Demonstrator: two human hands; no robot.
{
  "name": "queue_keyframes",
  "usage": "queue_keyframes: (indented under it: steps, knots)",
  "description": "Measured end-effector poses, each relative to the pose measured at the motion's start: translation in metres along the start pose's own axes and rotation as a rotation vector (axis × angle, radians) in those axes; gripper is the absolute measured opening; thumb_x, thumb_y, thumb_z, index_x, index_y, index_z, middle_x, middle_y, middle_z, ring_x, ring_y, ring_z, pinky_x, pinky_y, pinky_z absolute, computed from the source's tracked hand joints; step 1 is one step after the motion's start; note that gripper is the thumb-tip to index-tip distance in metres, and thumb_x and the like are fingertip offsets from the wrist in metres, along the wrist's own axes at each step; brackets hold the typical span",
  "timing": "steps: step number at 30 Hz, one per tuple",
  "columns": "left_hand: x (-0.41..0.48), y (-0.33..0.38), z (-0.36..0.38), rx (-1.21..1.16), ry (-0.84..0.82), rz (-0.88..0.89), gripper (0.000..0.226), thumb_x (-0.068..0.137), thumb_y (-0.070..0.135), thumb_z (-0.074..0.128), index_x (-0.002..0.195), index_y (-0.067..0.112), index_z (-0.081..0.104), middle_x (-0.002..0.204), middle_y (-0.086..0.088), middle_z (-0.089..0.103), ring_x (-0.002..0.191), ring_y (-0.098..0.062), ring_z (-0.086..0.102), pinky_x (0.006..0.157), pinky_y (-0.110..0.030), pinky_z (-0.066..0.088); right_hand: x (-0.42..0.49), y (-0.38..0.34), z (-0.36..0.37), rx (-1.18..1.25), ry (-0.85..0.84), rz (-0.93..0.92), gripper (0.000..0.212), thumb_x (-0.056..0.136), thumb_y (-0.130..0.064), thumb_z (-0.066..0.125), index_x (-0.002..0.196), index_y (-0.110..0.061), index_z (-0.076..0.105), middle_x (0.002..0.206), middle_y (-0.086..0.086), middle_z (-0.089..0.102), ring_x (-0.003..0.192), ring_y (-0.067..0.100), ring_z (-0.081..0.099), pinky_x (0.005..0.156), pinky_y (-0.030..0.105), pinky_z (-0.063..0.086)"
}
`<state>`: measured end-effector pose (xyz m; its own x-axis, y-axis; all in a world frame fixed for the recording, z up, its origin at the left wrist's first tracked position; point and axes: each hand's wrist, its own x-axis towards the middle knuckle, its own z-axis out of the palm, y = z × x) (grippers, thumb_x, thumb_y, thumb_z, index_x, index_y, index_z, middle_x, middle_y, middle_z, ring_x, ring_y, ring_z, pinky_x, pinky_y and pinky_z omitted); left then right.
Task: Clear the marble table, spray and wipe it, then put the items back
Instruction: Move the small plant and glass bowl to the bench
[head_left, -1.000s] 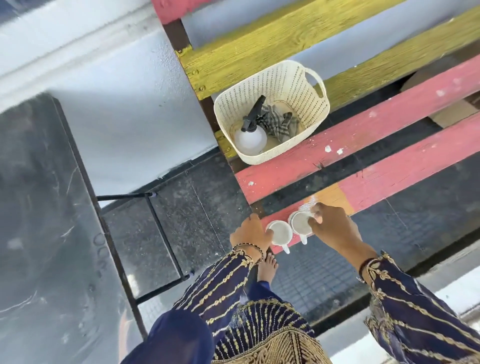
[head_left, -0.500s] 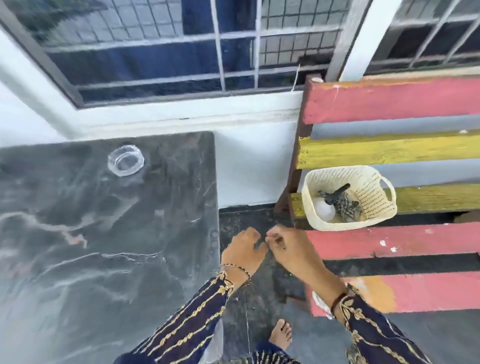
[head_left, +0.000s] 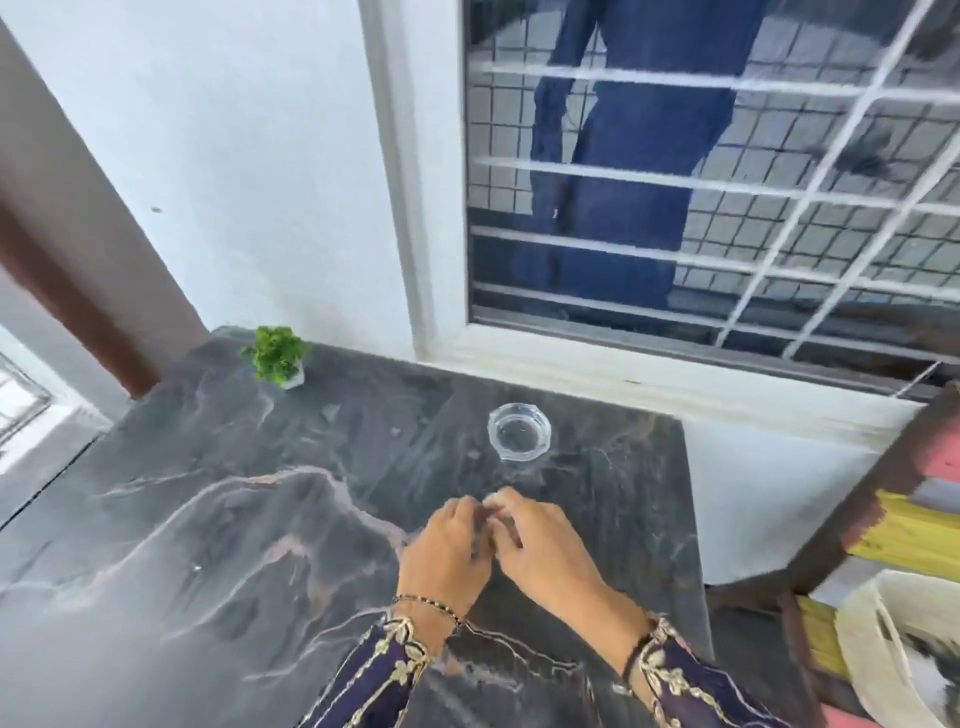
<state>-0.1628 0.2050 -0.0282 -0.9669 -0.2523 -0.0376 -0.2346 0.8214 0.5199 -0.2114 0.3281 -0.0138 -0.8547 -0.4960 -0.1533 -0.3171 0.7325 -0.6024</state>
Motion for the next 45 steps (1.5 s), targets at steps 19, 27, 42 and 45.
queue_keyframes:
  steps: [19,27,42,45]
  knots:
    - [0.208,-0.224,-0.123,0.438,0.269,-0.177,0.066,0.079,0.017,0.058,0.141,0.018,0.037,0.154,-0.02,0.024,0.141,-0.045,0.022,0.109,-0.055,0.031,0.19,-0.108,0.074,0.078,-0.024,-0.097,0.019,0.1,-0.031,0.055,0.116,-0.027,0.064,0.104,-0.013,0.072,0.082,0.009,0.072,0.081,0.037,0.059]
    - [0.25,-0.243,-0.132,0.287,0.223,-0.164,0.04,0.087,0.018,0.058,0.127,0.017,0.05,0.139,-0.016,0.035,0.12,-0.042,0.04,0.087,-0.053,0.052,0.183,-0.067,0.063,0.071,0.017,-0.01,0.014,0.101,-0.032,0.054,0.1,-0.03,0.068,0.095,-0.016,0.072,0.076,0.003,0.07,0.077,0.031,0.057]
    - [0.21,-0.21,-0.12,0.102,0.397,0.146,0.025,0.077,0.009,0.067,0.102,0.009,0.064,0.102,-0.009,0.053,0.082,-0.027,0.057,0.062,-0.031,0.047,0.131,0.041,0.021,-0.13,0.39,0.547,0.028,0.097,-0.031,0.061,0.115,-0.012,0.05,0.117,0.009,0.055,0.097,0.04,0.064,0.07,0.041,0.048]
    - [0.191,-0.19,-0.115,0.084,0.373,0.201,0.027,0.078,0.012,0.067,0.105,0.012,0.063,0.103,-0.005,0.053,0.082,-0.023,0.056,0.065,-0.026,0.043,0.131,0.058,0.021,-0.06,0.37,0.653,0.042,0.096,-0.036,0.063,0.122,-0.006,0.048,0.126,0.016,0.054,0.108,0.043,0.061,0.074,0.043,0.046]
